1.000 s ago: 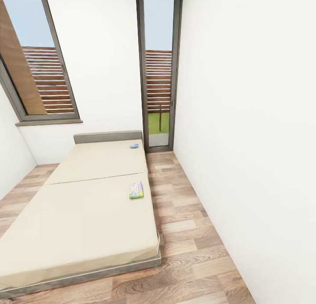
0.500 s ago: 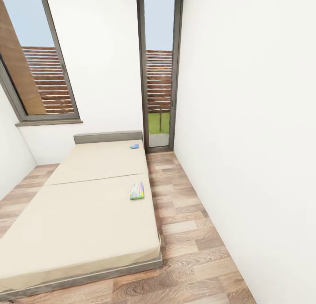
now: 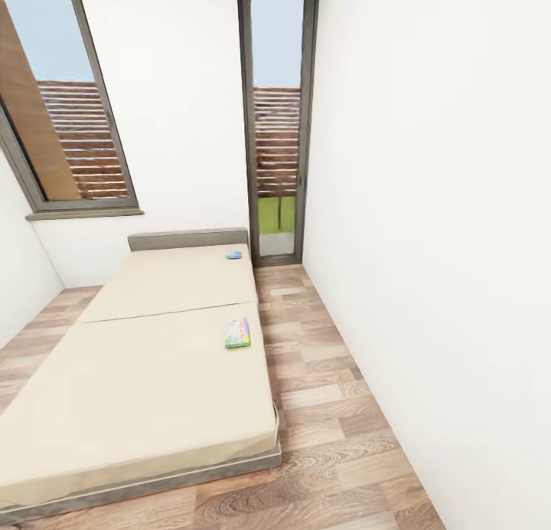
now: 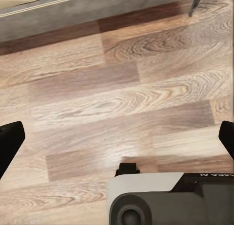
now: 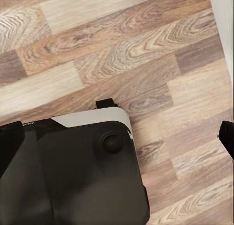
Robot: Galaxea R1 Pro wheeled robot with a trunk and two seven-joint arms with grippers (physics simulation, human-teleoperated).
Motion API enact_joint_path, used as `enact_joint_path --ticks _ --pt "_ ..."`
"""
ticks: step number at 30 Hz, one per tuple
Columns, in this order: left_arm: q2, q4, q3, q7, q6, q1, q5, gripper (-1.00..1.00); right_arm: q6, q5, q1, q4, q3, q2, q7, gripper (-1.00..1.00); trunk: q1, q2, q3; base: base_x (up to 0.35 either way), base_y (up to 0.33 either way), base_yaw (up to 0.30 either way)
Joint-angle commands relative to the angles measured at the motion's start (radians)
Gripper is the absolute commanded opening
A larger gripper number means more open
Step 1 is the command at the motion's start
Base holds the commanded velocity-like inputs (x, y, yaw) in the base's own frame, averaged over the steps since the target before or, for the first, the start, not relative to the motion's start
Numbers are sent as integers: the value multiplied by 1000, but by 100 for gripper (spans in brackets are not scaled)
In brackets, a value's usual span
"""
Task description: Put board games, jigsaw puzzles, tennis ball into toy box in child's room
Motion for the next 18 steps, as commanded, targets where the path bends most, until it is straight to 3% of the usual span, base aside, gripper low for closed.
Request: enact_joint_path --ticks 1,7,18 --pt "0 1 -7 9 -2 -1 -2 100 -1 -9 0 -1 -1 1 -1 100 1 -2 -2 0 -201 0" --pt "-1 1 -7 10 -2 0 -2 100 -1 -9 -1 -2 -1 2 -1 100 1 -2 -2 0 -171 0" --pt "-1 1 -7 10 -2 -1 -1 100 -2 -9 0 -1 0 5 -1 100 1 -2 -3 0 -26 39"
